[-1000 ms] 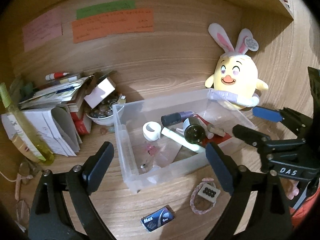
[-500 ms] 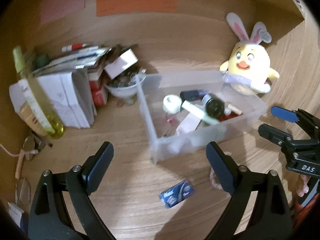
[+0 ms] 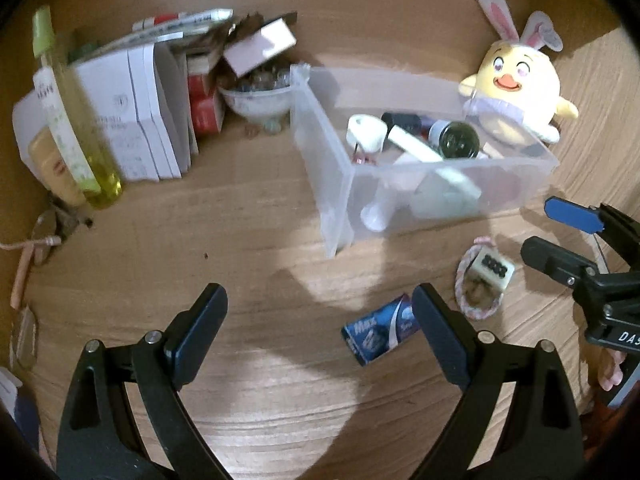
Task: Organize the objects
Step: 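Withdraw both tools from the box toward the remaining items, then grasp the white mahjong tile with the right tool while the left tool grasps the Max staple box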
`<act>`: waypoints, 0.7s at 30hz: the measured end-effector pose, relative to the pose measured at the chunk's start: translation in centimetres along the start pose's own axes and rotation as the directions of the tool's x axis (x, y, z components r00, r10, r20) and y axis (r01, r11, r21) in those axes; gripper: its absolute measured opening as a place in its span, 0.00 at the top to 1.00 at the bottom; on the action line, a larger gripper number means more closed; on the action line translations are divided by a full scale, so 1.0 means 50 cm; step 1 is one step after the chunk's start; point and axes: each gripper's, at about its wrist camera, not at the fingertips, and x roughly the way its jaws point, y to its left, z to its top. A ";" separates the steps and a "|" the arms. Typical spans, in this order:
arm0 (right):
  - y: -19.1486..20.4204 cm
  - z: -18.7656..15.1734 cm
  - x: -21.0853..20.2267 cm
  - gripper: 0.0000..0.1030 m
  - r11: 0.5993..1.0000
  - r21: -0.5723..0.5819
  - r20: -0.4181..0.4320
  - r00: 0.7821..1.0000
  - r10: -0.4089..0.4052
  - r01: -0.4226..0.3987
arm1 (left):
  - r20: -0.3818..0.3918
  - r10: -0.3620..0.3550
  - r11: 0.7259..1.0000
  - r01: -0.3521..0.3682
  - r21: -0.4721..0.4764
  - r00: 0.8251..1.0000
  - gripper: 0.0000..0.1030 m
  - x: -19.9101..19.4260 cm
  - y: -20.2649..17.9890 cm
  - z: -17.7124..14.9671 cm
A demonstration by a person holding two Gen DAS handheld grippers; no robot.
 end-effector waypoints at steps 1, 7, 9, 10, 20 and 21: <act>0.000 -0.003 0.005 0.32 1.000 0.003 -0.008 1.000 0.004 -0.004 | -0.007 0.000 1.000 0.000 0.002 1.000 0.08 0.002 -0.001 -0.004; -0.001 -0.019 0.034 0.51 0.999 0.025 -0.066 0.997 0.044 -0.042 | -0.047 0.002 0.999 0.000 0.039 0.999 0.08 0.017 -0.019 -0.025; 0.001 -0.023 0.043 0.57 0.999 0.022 -0.082 0.995 0.049 -0.048 | -0.059 -0.007 0.999 0.010 0.050 0.998 0.08 0.021 -0.027 -0.030; 0.003 -0.025 0.046 0.58 0.999 0.019 -0.087 0.995 0.052 -0.050 | -0.064 -0.010 0.998 0.013 0.053 0.998 0.08 0.023 -0.030 -0.031; 0.012 -0.030 0.057 0.60 0.999 -0.007 -0.101 0.994 0.044 -0.045 | -0.091 -0.040 0.996 0.047 0.077 0.995 0.08 0.037 -0.057 -0.032; 0.011 -0.031 0.059 0.60 0.999 -0.007 -0.104 0.994 0.044 -0.045 | -0.093 -0.038 0.996 0.046 0.081 0.995 0.08 0.038 -0.060 -0.032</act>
